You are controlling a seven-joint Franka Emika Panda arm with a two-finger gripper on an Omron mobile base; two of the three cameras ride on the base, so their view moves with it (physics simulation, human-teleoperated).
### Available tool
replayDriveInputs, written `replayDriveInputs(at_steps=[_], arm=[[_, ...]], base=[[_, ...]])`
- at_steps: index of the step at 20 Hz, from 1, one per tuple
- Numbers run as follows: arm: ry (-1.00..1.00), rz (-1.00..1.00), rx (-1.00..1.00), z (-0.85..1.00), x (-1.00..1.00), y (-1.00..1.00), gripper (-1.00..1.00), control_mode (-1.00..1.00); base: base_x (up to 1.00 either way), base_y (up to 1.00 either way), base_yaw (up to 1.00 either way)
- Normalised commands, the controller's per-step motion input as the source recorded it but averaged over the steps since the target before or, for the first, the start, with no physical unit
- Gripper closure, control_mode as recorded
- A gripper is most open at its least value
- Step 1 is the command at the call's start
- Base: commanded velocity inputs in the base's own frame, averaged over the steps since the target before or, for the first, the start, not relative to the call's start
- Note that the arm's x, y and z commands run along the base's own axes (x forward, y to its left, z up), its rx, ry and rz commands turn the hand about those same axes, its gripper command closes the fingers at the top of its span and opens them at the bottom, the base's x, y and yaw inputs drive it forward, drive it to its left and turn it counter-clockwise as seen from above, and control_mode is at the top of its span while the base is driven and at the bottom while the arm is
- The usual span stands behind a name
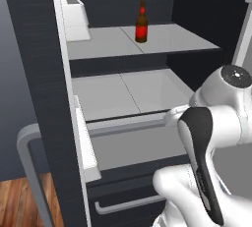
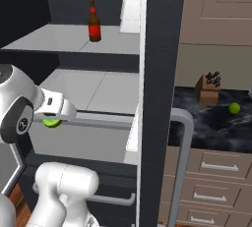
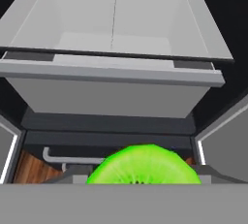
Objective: Place the beer on the top shelf of the fridge to keep it out of children's reach, and place the kiwi and lime on lower shelves for easy access.
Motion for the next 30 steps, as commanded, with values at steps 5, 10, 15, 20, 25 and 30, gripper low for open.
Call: replayDriveInputs(at_steps=[5,10,15,20,25,30], arm=[[0.0,0.0,0.0,-0.05,0.68,0.12,1.0,-1.0],[0.0,0.0,0.0,-0.27,0.62,0.02,1.0,-1.0],[-0.03,0.0,0.0,-0.43,0.45,0.0,1.0,-1.0],[-0.04,0.0,0.0,-0.36,0.49,0.0,1.0,-1.0],[-0.01,0.0,0.0,-0.13,0.57,0.0,1.0,-1.0],[0.0,0.0,0.0,-0.16,0.57,0.0,1.0,-1.0]], base=[[0.0,0.0,0.0],[0.0,0.0,0.0],[0.0,0.0,0.0],[0.0,0.0,0.0],[0.0,0.0,0.0],[0.0,0.0,0.0]])
